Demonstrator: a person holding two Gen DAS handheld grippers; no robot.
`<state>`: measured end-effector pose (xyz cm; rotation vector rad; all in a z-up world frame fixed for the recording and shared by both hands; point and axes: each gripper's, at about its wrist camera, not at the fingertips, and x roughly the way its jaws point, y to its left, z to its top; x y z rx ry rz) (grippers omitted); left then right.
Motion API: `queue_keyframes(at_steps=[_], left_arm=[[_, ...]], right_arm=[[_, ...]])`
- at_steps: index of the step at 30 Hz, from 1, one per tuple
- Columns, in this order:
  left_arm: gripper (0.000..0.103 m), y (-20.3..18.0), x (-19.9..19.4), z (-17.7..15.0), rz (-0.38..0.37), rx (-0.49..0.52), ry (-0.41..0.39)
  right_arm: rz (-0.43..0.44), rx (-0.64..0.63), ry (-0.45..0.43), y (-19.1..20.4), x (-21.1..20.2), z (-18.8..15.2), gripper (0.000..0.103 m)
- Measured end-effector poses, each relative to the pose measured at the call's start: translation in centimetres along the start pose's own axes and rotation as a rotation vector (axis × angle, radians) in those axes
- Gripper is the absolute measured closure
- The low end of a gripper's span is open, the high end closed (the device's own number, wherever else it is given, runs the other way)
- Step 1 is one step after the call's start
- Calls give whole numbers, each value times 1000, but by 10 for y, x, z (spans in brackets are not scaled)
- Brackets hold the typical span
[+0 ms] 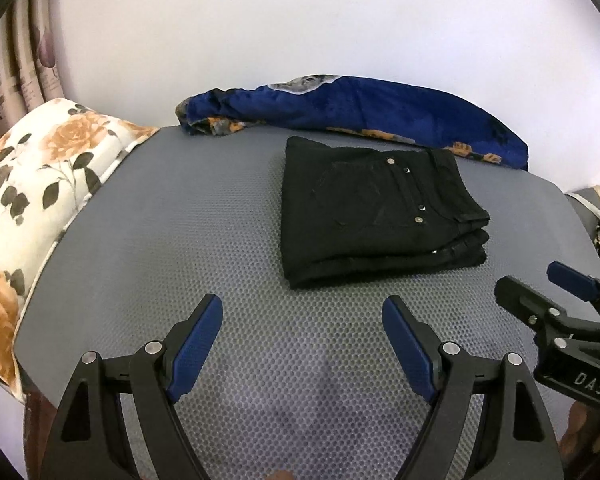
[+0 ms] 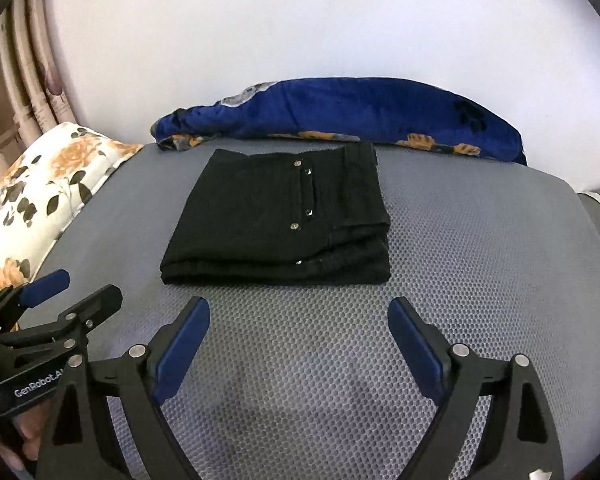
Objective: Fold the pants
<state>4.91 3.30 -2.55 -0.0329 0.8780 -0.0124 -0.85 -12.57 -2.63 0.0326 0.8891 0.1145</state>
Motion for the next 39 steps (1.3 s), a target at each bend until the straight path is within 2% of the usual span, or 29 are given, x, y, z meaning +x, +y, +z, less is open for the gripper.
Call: queue_keyframes(at_steps=[22,39], left_arm=[[21,-7,-4,-5,40,27,-28],[21,-8,0,-7,25,25,-14]], right_arm=[[-2,4,43,-3,7,-10,14],[4,8,58,-2,11,-13,14]])
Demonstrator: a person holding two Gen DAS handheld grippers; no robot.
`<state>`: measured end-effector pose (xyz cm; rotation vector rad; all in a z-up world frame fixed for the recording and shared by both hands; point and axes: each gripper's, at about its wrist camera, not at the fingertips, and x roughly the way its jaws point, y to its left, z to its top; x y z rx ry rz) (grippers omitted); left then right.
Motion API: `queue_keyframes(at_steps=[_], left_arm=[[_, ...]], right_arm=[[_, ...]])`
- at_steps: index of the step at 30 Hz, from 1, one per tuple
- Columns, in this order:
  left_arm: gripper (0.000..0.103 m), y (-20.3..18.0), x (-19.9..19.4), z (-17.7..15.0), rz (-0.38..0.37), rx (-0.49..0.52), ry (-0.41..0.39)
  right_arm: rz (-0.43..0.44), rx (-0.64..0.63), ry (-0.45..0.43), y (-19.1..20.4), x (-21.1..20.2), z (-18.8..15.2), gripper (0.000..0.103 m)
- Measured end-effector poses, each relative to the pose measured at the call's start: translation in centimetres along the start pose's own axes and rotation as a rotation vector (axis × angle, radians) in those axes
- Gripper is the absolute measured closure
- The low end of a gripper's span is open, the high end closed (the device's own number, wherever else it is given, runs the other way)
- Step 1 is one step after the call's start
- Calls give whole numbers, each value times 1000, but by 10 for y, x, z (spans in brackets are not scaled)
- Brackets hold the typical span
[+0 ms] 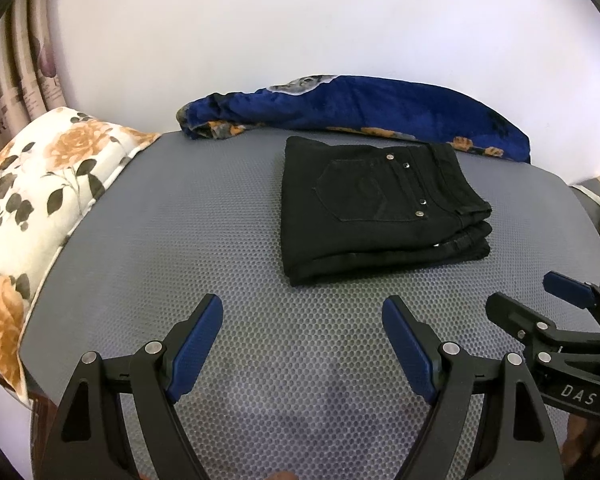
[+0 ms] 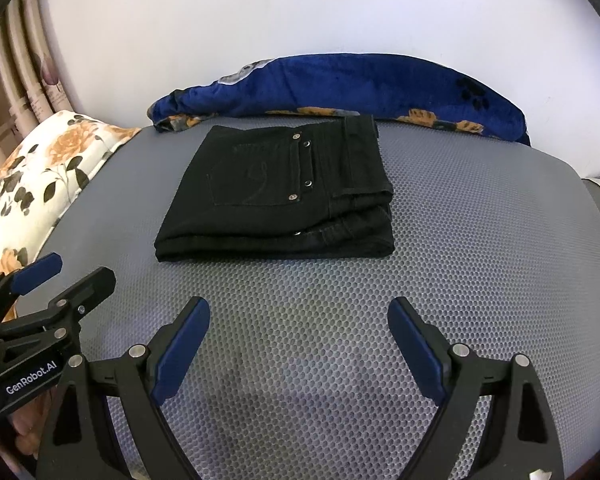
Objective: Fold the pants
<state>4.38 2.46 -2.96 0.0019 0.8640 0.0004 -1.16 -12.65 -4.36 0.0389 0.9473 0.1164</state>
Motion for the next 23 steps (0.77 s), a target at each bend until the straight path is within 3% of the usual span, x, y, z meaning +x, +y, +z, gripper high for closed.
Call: queue_keyframes(at_steps=[23], left_arm=[[21,-3,6,-1,-19,10,16]], right_arm=[[-1,-1,15,0,5,-3,14]])
